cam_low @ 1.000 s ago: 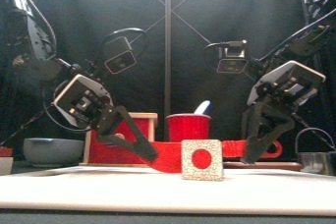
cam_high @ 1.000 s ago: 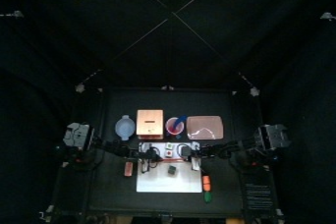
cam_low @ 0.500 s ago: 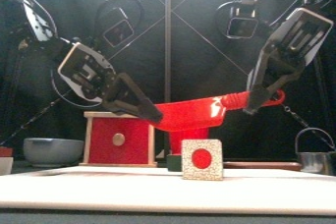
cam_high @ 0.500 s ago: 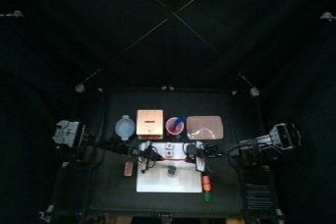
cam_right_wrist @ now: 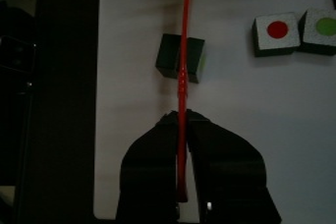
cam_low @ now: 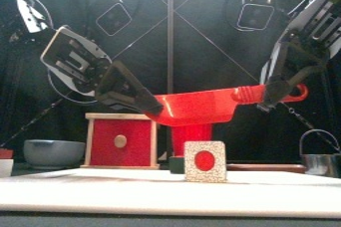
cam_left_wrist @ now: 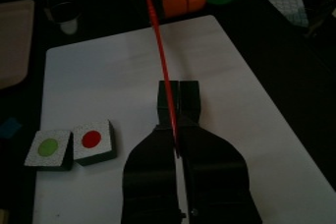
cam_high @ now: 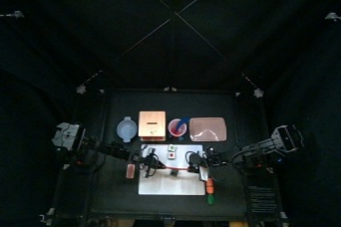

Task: Cut the sushi into 4 pieces with the knife
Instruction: Cut the sushi into 4 pieces

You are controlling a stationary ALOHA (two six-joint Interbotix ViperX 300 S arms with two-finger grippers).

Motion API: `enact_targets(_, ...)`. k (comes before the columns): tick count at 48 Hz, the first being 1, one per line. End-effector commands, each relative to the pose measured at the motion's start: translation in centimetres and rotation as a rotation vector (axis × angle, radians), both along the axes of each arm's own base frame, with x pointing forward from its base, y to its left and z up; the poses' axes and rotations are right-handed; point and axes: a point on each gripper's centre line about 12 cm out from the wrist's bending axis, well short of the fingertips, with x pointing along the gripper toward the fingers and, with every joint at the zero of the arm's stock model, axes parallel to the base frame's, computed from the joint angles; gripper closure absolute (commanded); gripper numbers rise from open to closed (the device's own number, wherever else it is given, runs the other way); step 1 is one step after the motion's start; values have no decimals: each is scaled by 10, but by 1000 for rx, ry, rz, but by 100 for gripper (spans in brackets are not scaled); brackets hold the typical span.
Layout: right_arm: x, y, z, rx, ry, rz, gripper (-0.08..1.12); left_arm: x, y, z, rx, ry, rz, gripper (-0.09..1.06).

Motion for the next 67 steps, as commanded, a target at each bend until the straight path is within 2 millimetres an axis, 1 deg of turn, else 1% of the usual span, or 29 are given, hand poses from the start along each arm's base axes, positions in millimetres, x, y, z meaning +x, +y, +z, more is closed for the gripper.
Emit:
enact_targets(1,6,10,3,7,-24,19,102,14,2,9,-4,-41,10,77)
enact_targets(8,8,11,-2,3,-8,18,102,17,1,7,-5,-38,10,77)
enact_targets(18,8,11,-3,3,-6,19,102,17,1,6,-6,-35,10,77)
enact_targets(31,11,16,-10,-2,12,29,102,17,-1,-7,-13,0,14,77)
enact_targets(42,19,21,-18,-8,31,37,102,16,-2,-10,-18,10,23,77)
enact_targets(51,22,20,-31,-18,66,31,102,15,0,-20,-22,41,36,77)
enact_targets(60,23,17,-43,-30,100,27,102,14,4,-40,-24,109,66,77)
enact_targets(64,23,12,-44,-32,108,13,102,14,5,-46,-28,127,78,77)
enact_targets(67,23,10,-44,-33,108,8,102,14,6,-47,-28,130,82,77)
